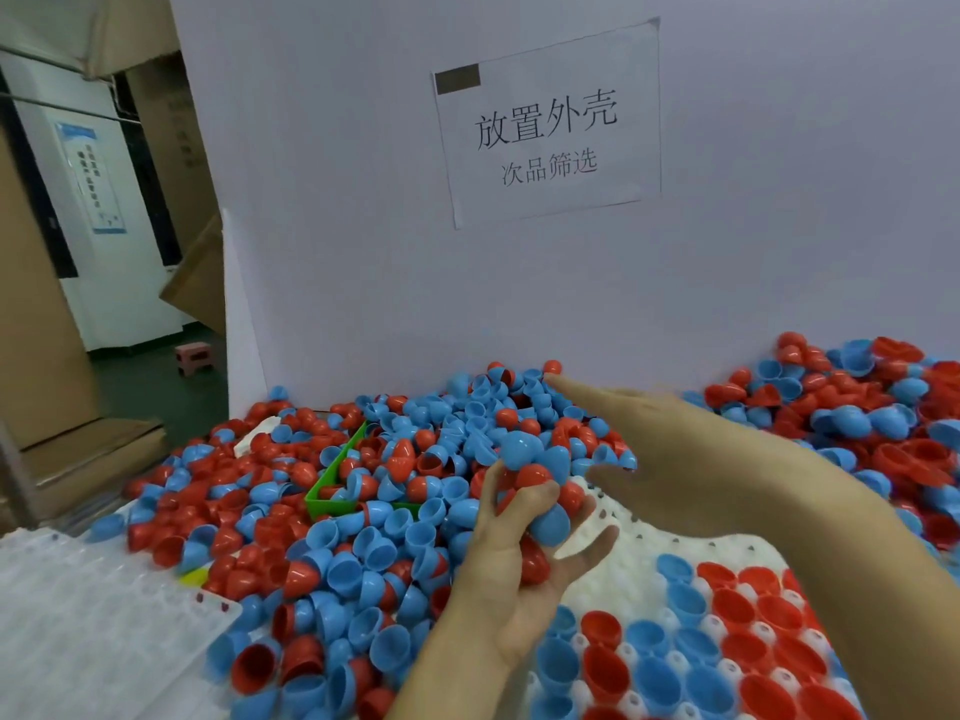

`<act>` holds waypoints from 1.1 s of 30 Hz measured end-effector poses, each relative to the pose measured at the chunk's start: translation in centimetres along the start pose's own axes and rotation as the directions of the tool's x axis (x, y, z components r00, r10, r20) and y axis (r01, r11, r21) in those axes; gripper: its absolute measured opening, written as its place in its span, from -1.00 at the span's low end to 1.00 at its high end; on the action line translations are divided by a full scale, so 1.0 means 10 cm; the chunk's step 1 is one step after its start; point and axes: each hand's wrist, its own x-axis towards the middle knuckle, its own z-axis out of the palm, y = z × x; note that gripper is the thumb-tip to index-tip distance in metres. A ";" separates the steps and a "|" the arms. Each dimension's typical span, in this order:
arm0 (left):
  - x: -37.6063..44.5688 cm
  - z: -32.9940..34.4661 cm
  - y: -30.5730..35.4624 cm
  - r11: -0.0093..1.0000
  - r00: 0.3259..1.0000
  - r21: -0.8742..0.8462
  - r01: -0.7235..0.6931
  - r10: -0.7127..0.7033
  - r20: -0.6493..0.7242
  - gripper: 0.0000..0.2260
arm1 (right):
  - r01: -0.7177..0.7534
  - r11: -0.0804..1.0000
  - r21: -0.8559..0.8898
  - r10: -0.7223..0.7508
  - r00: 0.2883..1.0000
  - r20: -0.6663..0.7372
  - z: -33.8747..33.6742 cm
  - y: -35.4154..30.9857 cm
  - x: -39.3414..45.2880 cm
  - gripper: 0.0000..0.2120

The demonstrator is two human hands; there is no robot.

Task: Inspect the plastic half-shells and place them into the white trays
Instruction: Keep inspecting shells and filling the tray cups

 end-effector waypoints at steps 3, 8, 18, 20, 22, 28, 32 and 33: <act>-0.03 0.04 0.01 1.000 1.000 0.014 0.025 -0.025 -0.007 -0.56 | -0.001 0.998 0.066 0.003 1.000 -0.026 0.00 0.12 0.01 -0.44; -0.07 0.05 0.02 0.997 0.999 0.064 0.036 -0.037 0.007 -0.46 | 0.014 0.994 0.105 -0.007 0.998 -0.063 0.02 0.32 0.05 -0.61; -0.06 0.01 -0.01 0.989 0.994 0.148 0.023 -0.039 0.105 -0.42 | 0.096 0.963 0.252 -0.055 0.985 -0.163 0.40 0.38 0.23 -0.79; -0.05 0.01 0.00 0.988 0.996 0.155 0.001 -0.015 0.088 -0.42 | 0.101 0.947 0.305 -0.038 0.978 -0.204 0.40 0.39 0.23 -0.83; -0.03 -0.01 0.01 0.989 0.998 0.144 -0.017 0.008 0.067 -0.45 | 0.089 0.922 0.376 -0.004 0.976 -0.219 0.36 0.43 0.22 -0.85; 0.00 -0.03 0.00 0.993 0.999 0.114 -0.031 0.026 0.045 -0.58 | 0.076 0.837 0.541 -0.066 0.997 -0.038 0.22 0.60 0.14 -0.86; -0.01 -0.04 0.00 0.990 0.999 0.140 -0.034 0.031 0.021 -0.53 | 0.109 0.781 0.615 -0.121 0.992 -0.021 0.22 0.60 0.09 -0.84; -0.01 -0.04 0.00 0.989 0.999 0.141 -0.038 0.036 0.022 -0.55 | 0.115 0.773 0.624 -0.128 0.992 -0.024 0.22 0.59 0.09 -0.83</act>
